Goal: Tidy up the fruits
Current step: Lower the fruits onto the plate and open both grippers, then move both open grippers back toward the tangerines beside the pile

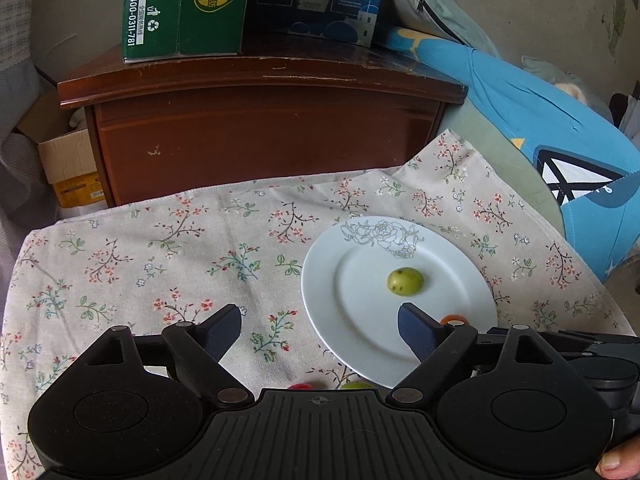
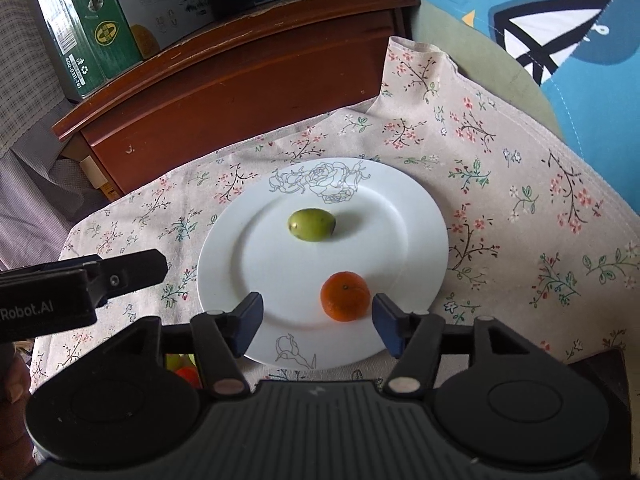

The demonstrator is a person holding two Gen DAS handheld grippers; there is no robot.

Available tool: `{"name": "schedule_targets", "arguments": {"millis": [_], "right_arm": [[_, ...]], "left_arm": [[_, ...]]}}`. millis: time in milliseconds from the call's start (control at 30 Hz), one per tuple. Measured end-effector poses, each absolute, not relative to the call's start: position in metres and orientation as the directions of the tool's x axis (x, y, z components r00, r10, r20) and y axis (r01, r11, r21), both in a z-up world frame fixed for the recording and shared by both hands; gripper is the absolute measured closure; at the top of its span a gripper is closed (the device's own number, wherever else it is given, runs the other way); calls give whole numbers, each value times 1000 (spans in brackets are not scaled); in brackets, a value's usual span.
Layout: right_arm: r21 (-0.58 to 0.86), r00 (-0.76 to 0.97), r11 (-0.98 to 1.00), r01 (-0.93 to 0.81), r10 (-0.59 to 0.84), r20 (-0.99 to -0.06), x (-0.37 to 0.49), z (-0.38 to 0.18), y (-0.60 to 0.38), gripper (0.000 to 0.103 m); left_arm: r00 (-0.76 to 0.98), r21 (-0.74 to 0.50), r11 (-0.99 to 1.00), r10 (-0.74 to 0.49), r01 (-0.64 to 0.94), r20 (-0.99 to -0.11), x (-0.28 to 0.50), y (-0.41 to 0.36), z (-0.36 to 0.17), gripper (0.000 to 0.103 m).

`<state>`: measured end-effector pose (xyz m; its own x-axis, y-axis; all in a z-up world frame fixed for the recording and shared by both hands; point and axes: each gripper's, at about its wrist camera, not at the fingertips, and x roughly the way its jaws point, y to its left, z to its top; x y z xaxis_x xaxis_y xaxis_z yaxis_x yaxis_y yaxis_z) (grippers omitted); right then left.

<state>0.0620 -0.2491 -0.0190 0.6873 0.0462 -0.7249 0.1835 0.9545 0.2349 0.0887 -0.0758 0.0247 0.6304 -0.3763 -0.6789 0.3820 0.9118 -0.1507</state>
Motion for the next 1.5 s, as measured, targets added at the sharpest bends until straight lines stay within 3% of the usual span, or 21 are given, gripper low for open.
{"name": "schedule_targets", "arguments": {"millis": [767, 1500], "right_arm": [[188, 682, 975, 117, 59, -729, 38, 0, -226, 42], [198, 626, 979, 36, 132, -769, -1, -8, -223, 42]], "left_arm": [[646, -52, 937, -278, 345, -711, 74, -38, 42, 15], [558, -33, 963, -183, 269, -810, 68, 29, 7, 15]]}}
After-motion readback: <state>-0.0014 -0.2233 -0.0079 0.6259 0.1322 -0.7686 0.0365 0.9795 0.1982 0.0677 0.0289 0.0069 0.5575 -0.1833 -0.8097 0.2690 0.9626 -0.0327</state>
